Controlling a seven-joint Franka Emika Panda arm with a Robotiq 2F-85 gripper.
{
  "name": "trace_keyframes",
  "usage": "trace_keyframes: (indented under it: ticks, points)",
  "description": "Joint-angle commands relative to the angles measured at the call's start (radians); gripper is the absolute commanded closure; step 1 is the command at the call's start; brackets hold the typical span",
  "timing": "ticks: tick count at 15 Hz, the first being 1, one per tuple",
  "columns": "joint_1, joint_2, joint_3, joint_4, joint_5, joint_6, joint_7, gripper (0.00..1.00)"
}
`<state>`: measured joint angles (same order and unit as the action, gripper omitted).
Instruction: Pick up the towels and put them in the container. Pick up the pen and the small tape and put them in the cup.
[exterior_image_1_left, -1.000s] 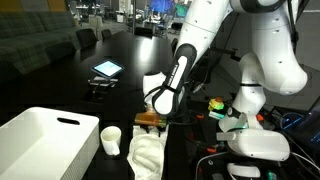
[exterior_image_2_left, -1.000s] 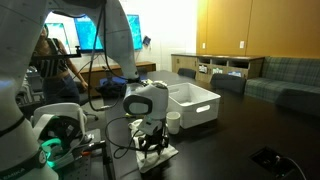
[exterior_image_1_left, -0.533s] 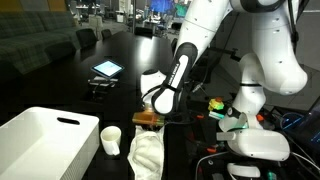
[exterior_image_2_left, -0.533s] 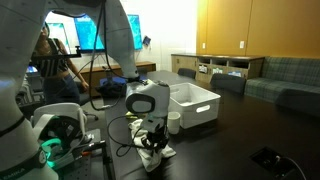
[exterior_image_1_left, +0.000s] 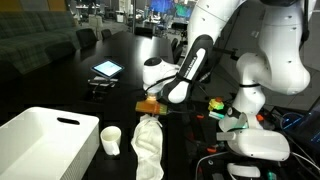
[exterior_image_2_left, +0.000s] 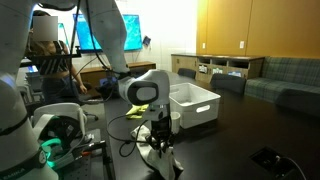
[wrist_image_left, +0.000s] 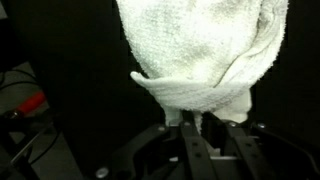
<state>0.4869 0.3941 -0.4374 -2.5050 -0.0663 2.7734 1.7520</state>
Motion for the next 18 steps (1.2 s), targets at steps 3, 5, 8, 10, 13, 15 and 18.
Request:
trace_keyframes:
  ticks: [3, 5, 8, 10, 13, 15, 18]
  points:
    - [0.401, -0.196, -0.423, 0.020, -0.455, -0.238, 0.316, 0.96]
    - [0.495, -0.284, -0.504, 0.050, -0.621, -0.358, 0.423, 0.96]
    - [0.564, -0.472, -0.530, 0.075, -0.859, -0.554, 0.531, 0.96]
    - [0.406, -0.582, -0.312, 0.100, -0.953, -0.700, 0.557, 0.96]
    - [0.316, -0.715, -0.117, 0.110, -0.988, -0.861, 0.503, 0.96]
    - [0.223, -0.783, 0.038, 0.119, -0.968, -0.893, 0.394, 0.96]
    - [0.043, -0.833, 0.254, 0.125, -0.916, -0.806, 0.191, 0.96]
